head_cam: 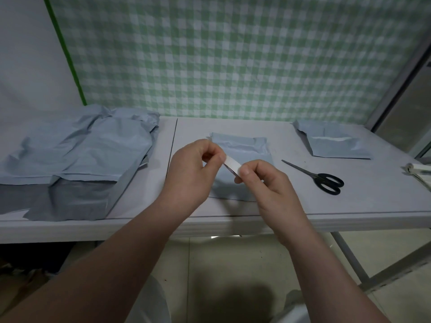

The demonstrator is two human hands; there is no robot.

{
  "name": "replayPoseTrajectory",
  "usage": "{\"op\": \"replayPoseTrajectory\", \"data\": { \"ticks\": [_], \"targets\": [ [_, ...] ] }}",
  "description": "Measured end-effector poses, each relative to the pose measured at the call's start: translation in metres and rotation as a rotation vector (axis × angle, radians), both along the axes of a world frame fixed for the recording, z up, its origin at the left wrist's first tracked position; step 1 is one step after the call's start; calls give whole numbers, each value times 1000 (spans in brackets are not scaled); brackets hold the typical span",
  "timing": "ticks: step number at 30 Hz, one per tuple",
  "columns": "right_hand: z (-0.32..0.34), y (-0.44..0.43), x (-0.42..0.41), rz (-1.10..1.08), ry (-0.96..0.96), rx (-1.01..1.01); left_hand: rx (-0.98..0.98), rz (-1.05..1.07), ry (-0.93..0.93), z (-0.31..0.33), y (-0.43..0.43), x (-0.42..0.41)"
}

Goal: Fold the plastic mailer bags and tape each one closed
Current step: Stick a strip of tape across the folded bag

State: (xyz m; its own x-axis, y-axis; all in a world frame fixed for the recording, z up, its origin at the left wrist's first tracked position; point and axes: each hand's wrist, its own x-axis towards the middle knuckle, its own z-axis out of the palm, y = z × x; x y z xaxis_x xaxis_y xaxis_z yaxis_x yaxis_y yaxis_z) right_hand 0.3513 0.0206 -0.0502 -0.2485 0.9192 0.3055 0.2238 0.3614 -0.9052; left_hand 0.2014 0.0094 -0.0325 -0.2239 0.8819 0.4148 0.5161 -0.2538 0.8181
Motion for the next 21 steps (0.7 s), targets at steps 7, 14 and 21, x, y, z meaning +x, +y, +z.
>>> {"op": "replayPoseTrajectory", "data": {
  "ticks": [7,14,21],
  "targets": [
    [17,24,12,-112,-312,125,-76,12,-131,2,11,-2],
    [28,57,11,-252,-499,133,-127,2,-148,14,32,-17],
    [27,86,9,-62,-61,-143,-285,25,-165,2,61,-43]
  ]
}}
